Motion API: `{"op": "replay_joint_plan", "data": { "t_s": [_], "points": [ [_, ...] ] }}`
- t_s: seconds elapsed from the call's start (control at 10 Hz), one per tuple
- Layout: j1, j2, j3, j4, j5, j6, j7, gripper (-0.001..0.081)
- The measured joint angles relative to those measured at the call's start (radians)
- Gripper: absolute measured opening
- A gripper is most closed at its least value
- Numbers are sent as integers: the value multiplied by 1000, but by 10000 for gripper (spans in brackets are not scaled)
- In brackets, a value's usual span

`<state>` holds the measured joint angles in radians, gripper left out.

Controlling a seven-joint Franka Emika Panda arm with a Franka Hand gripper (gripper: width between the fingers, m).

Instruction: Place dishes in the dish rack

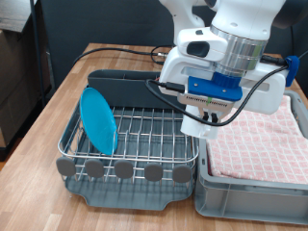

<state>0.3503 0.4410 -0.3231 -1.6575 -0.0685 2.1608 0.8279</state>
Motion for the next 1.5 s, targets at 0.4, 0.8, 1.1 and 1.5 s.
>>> {"op": "replay_joint_plan", "data": {
  "t_s": [0.4, 0.8, 1.1, 1.5],
  "points": [
    [-22, 72, 1, 63, 47, -5, -20, 72],
    [-26, 100, 1, 82, 58, -6, -20, 72],
    [-33, 117, 1, 84, 64, 11, -26, 72],
    [-53, 151, 6, 100, 78, 39, -48, 72]
  ]
}}
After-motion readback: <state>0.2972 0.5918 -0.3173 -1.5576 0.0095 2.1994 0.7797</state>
